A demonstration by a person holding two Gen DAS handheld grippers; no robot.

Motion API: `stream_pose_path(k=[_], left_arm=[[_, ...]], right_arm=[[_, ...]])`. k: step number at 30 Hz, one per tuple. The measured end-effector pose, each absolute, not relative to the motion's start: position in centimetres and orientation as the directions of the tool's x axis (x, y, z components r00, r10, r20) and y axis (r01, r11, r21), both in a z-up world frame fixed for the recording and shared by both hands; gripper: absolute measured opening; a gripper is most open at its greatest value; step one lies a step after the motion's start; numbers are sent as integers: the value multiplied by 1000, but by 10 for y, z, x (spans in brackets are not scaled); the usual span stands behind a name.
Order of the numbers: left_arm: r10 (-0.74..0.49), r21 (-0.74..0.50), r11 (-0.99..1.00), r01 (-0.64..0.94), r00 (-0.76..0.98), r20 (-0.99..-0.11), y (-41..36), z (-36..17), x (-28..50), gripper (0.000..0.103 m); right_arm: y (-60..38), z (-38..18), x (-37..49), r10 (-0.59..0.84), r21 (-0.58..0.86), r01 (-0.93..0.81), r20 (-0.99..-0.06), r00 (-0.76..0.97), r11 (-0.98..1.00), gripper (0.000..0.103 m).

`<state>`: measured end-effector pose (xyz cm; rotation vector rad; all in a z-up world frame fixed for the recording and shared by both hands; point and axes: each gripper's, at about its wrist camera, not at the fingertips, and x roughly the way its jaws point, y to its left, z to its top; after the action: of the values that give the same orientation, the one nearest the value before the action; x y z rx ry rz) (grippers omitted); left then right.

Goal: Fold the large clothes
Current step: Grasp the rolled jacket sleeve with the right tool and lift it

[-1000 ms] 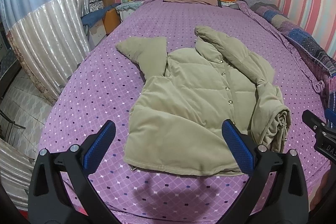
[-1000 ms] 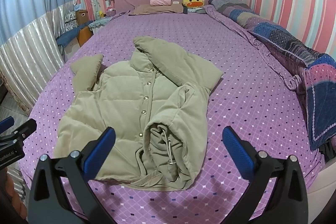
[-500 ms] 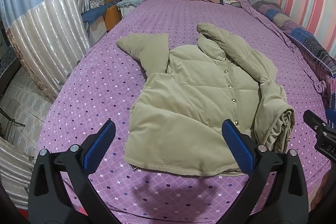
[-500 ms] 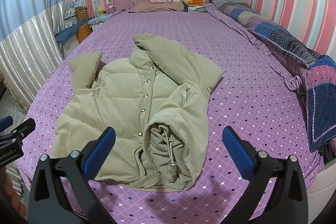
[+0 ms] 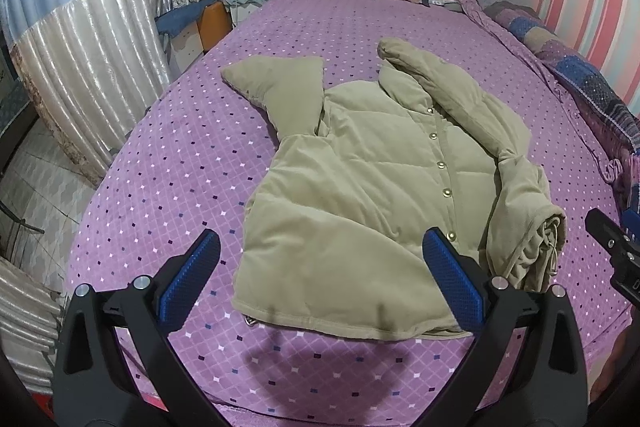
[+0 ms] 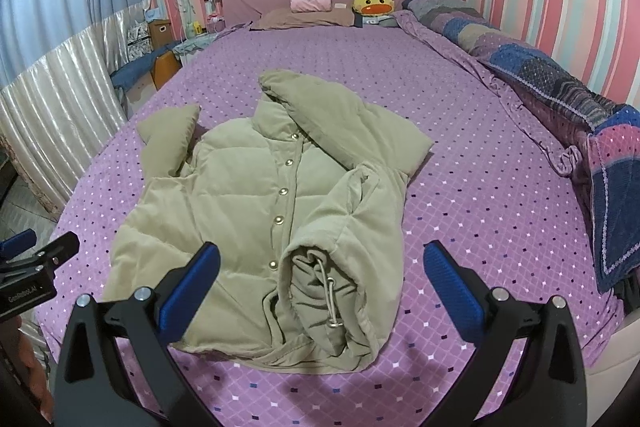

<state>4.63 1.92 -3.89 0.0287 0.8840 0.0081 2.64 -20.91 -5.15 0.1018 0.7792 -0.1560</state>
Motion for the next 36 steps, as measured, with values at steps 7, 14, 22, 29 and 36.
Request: stream_pose_path(k=[7,14,22,29,36], left_arm=[[3,27,999,27,650,-760,17,-37,50,100],[3,40,998,47,620,-785,22,-61,75,100],[-49,-22,998,55,571,-820,42,-98,111,100],[-49,-28,998,47,524,-850,54,-146,135,100],[-36,19,995,102,511,-859,44,-159,127,100]], right_arm=[[-217,-56,41,-49,81,151,-710,702,985,101],[-221,-87,85,-89,-5,138,-786,612,990,101],[-226,-102,115,-91,1,153,-800,593,988,101],[-222,-144,133,-163,-102,155,-871,464,983,96],[-250,-155,108,-191,-135,157,-883,428,978,36]])
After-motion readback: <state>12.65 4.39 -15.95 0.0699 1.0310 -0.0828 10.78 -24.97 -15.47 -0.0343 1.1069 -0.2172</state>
